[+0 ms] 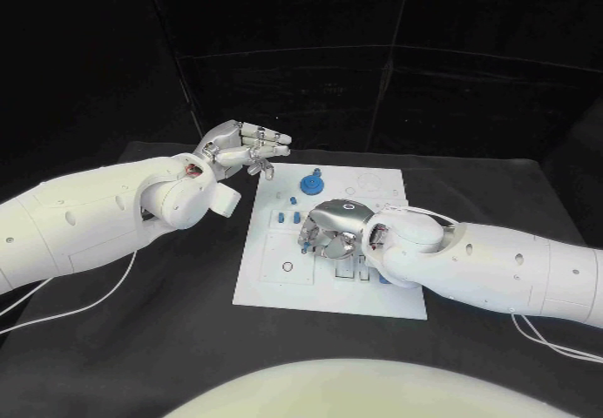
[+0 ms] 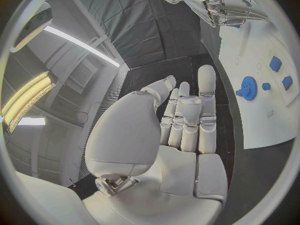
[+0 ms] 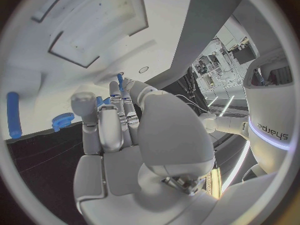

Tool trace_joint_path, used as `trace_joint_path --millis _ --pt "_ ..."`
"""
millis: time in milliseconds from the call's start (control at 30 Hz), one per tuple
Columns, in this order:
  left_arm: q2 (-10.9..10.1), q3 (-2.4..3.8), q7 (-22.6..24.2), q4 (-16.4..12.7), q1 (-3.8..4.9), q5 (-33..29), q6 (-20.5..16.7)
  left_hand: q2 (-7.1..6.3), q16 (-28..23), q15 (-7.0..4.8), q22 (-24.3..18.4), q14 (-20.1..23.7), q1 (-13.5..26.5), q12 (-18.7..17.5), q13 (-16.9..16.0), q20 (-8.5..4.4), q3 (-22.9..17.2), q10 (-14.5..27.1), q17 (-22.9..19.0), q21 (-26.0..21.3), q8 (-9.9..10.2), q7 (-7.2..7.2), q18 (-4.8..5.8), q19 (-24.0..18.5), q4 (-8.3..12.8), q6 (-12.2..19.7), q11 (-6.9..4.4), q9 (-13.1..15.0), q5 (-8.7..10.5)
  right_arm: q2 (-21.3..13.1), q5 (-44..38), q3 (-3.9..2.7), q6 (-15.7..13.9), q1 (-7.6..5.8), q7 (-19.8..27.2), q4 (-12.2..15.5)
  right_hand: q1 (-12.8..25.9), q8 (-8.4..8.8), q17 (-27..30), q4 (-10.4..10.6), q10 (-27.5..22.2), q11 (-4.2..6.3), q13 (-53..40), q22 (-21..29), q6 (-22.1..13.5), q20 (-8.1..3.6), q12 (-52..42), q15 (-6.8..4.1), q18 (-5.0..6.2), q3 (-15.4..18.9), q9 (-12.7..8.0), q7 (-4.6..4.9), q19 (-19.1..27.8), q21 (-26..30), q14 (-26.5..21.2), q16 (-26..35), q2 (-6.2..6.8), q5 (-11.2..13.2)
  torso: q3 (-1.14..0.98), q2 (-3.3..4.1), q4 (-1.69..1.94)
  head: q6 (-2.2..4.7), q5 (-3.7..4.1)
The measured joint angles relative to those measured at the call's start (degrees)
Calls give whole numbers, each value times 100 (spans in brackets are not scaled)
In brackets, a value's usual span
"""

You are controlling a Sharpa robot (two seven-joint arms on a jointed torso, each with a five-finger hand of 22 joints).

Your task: Assemble the parts on the task board

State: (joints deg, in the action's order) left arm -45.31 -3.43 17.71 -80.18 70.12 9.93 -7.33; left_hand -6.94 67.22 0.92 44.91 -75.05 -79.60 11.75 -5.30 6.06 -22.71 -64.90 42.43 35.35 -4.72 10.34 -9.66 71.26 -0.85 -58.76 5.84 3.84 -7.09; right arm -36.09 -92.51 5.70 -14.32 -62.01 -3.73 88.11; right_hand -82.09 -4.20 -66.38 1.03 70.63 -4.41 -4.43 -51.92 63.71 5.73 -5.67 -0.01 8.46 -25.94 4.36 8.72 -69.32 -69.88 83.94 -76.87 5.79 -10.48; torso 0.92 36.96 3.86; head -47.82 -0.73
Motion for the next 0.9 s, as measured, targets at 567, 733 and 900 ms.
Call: trace_joint_path --millis 567,733,900 --pt "6 0 -8 10 0 0 25 0 0 0 0 0 0 0 1 0 0 0 0 0 0 0 0 0 0 0 0 0 0 8 -21 1 -12 3 -4 0 0 6 0 0 0 0 0 -1 2 0 0 0 0 0 -2 -2 0 0 0 0 0 0 0 -1 2 -1 -9" --pt "9 0 -9 14 0 0 29 0 0 0 0 0 0 0 1 0 0 0 0 0 0 0 0 0 0 0 0 0 0 9 -26 6 -28 17 1 26 1 6 -1 0 2 2 0 -5 21 0 0 0 0 0 3 -21 0 0 0 0 -1 0 0 -1 2 -8 -12" --pt "10 0 -10 18 0 0 33 0 0 0 0 0 0 0 1 0 0 0 0 0 0 0 0 0 0 0 0 0 0 2 -30 6 -46 23 9 49 23 8 -1 0 21 22 1 -10 20 0 0 0 0 0 3 -21 0 0 0 0 -23 1 0 -1 2 -12 -16"
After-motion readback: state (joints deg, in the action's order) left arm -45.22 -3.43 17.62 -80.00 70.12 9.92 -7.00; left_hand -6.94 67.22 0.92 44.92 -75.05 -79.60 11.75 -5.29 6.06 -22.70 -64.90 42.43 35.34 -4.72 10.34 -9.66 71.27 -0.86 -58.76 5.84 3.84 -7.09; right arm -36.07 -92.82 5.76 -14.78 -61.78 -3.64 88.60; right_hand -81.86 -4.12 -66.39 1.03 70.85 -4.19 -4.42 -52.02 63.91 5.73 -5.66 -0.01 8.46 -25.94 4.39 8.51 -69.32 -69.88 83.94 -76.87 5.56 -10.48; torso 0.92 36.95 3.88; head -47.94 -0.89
